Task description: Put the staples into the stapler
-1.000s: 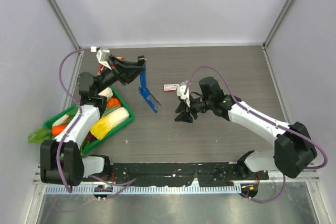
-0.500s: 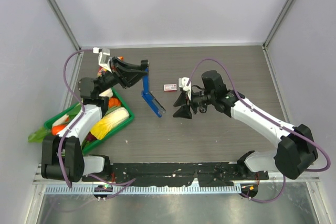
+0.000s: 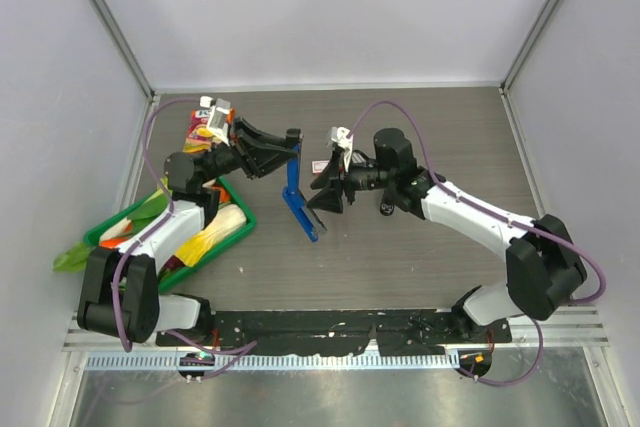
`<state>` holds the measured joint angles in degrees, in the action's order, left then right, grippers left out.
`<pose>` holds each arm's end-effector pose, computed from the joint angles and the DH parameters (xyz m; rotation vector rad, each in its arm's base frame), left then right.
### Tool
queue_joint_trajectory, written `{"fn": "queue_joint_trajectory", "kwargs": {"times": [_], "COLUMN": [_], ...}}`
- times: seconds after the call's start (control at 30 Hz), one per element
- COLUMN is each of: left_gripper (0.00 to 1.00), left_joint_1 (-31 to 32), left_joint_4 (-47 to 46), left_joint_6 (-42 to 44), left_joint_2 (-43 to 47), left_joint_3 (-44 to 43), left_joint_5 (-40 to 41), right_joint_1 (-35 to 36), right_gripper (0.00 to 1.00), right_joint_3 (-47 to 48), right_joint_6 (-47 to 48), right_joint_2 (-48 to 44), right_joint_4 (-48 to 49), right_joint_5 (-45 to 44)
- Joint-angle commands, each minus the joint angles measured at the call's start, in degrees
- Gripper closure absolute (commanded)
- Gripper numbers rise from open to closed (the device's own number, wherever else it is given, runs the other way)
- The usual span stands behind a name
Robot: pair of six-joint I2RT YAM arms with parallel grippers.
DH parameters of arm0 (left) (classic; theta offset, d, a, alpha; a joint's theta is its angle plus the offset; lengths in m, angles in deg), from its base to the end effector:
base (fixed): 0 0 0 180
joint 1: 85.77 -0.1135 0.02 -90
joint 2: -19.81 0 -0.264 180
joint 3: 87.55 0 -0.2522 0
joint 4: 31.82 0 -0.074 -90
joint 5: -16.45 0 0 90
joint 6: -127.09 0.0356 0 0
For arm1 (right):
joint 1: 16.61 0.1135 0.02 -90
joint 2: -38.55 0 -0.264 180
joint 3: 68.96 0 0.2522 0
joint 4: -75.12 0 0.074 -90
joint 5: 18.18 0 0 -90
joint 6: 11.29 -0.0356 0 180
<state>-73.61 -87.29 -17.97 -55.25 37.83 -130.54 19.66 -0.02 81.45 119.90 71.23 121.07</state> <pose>0.2525 -0.0849 0.3341 0.5869 1.2721 -1.4696 0.2420 0.2110 0.2930 -1.1960 1.5055 1.1912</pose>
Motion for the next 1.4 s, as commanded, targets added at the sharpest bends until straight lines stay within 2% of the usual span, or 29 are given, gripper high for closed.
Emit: {"fn": "queue_joint_trajectory", "kwargs": {"times": [0.0, 0.2, 0.37, 0.67, 0.77, 0.87, 0.97, 1.0, 1.03, 1.27, 1.37], "left_gripper": [1.00, 1.00, 1.00, 1.00, 1.00, 1.00, 1.00, 1.00, 1.00, 0.99, 0.91], "left_joint_1": [0.4, 1.4, 1.5, 1.6, 1.5, 1.5, 1.6, 1.6, 1.6, 0.8, -0.6], "left_joint_4": [-5.1, -5.1, -5.1, -5.1, -5.1, -5.1, -5.1, -5.1, -5.1, -2.5, -1.2], "left_joint_6": [-0.4, -0.1, 0.4, 0.3, 0.4, 0.2, 0.2, 0.3, 0.4, 3.0, 4.3], "left_joint_2": [-0.1, -0.5, -0.3, -0.3, -0.3, -0.2, -0.3, -0.3, -0.2, 1.7, 3.3], "left_joint_3": [0.0, 0.3, 0.6, 0.7, 0.8, 0.8, 0.9, 1.0, 1.0, 1.8, 2.9], "left_joint_5": [3.2, 3.3, 3.5, 3.8, 3.8, 3.8, 3.9, 3.8, 3.9, 6.3, 8.1], "right_joint_1": [0.9, 1.0, 1.2, 2.9, 3.0, 3.0, 3.0, 3.0, 3.0, 2.4, 1.5], "right_gripper": [0.37, 0.28, 0.27, 0.27, 0.34, 0.48, 0.77, 0.91, 0.99, 0.99, 0.99], "right_joint_3": [2.2, 3.4, 3.3, 2.9, 2.8, 2.7, 2.6, 2.6, 2.6, 0.6, -0.4], "right_joint_6": [-7.0, -10.1, -13.2, -12.1, -11.7, -11.7, -11.7, -11.8, -11.6, -11.4, -12.8], "right_joint_2": [2.0, 3.2, 4.8, 6.5, 6.5, 6.7, 6.7, 6.7, 6.6, 4.1, 2.2], "right_joint_4": [8.8, 10.1, 13.1, 13.0, 12.9, 13.1, 13.5, 13.5, 13.5, 14.5, 15.9], "right_joint_5": [-1.0, 0.7, 2.2, 2.0, 1.6, 1.3, 1.0, 1.1, 1.1, -1.4, -3.5]}}
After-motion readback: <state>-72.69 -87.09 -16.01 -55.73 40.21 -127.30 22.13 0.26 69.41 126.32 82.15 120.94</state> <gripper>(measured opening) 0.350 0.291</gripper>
